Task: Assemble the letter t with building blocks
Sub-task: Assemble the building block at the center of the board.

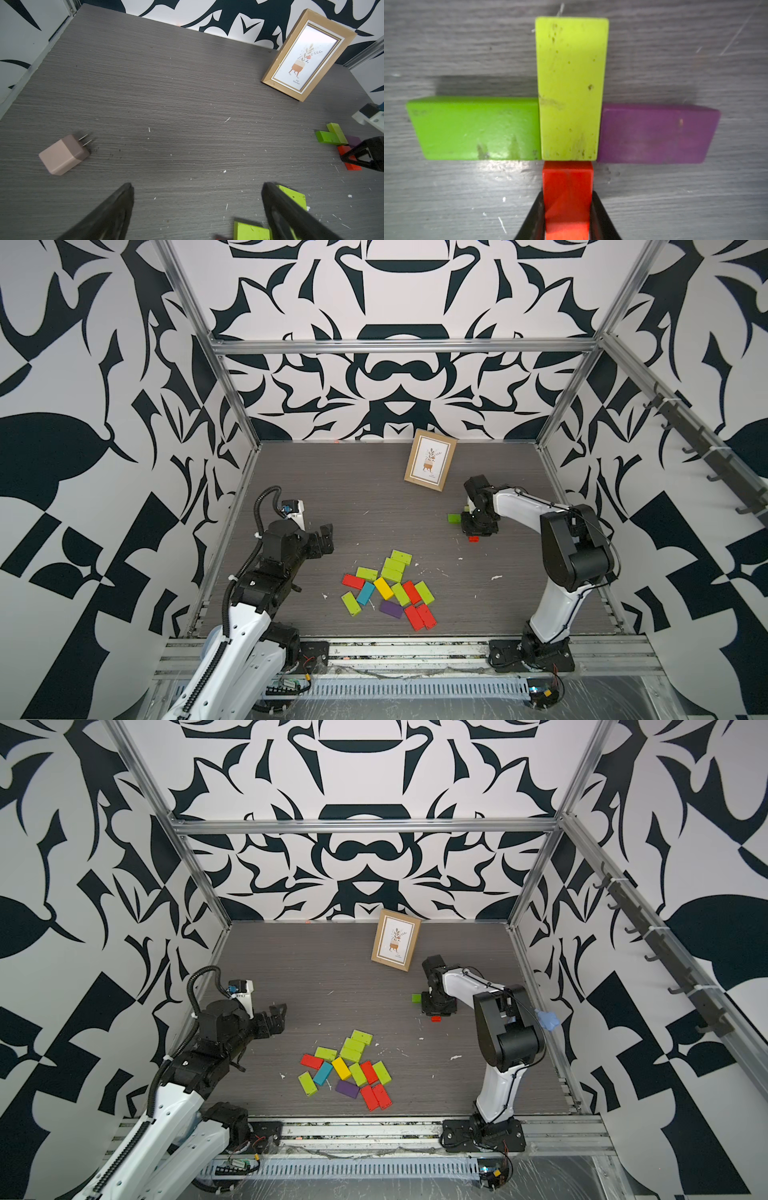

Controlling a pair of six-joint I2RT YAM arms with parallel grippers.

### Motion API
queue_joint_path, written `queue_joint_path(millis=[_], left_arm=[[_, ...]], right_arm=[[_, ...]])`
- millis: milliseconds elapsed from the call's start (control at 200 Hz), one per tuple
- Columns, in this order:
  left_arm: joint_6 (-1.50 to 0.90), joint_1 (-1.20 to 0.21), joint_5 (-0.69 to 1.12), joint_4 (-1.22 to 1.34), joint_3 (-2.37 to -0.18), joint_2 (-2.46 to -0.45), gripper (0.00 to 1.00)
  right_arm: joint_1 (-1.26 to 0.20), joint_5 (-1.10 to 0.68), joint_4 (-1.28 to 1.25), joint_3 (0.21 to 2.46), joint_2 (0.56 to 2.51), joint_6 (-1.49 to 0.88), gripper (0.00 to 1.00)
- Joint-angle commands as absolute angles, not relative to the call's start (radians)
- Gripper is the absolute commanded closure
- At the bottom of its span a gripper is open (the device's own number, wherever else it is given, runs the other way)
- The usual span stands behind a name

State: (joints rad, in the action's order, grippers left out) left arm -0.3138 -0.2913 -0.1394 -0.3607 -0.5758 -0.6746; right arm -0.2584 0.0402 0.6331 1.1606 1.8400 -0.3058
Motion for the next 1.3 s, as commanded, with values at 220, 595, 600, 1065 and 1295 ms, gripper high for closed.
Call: queue_joint_path(millis=[220, 595, 600, 1065, 1295], left_arm=[[-0.316, -0.291, -0.151, -0.371, -0.587, -0.67, 0.0], [-0.317, -0.291, -0.15, -0.37, -0.587, -0.671, 0.0], [-0.316, -0.291, -0.15, -0.371, -0.587, -0.672, 0.0], [-0.316, -0.291, -0.148, -0.37, -0.587, -0.676, 0.0], [-0.316, -0.291, -0.144, -0.369, -0.588, -0.676, 0.0]], right_arm=[[-0.255, 0.086, 0.597, 1.174, 1.864, -0.321, 0.77], [-0.255, 0.089, 0.591, 1.178, 1.865, -0.321, 0.77], [-0.256, 0.089, 0.59, 1.178, 1.865, -0.321, 0.77], [-0.255, 0.066, 0.607, 1.181, 1.869, -0.323, 0.66], [-0.255, 0.051, 0.622, 1.18, 1.85, -0.324, 0.53]])
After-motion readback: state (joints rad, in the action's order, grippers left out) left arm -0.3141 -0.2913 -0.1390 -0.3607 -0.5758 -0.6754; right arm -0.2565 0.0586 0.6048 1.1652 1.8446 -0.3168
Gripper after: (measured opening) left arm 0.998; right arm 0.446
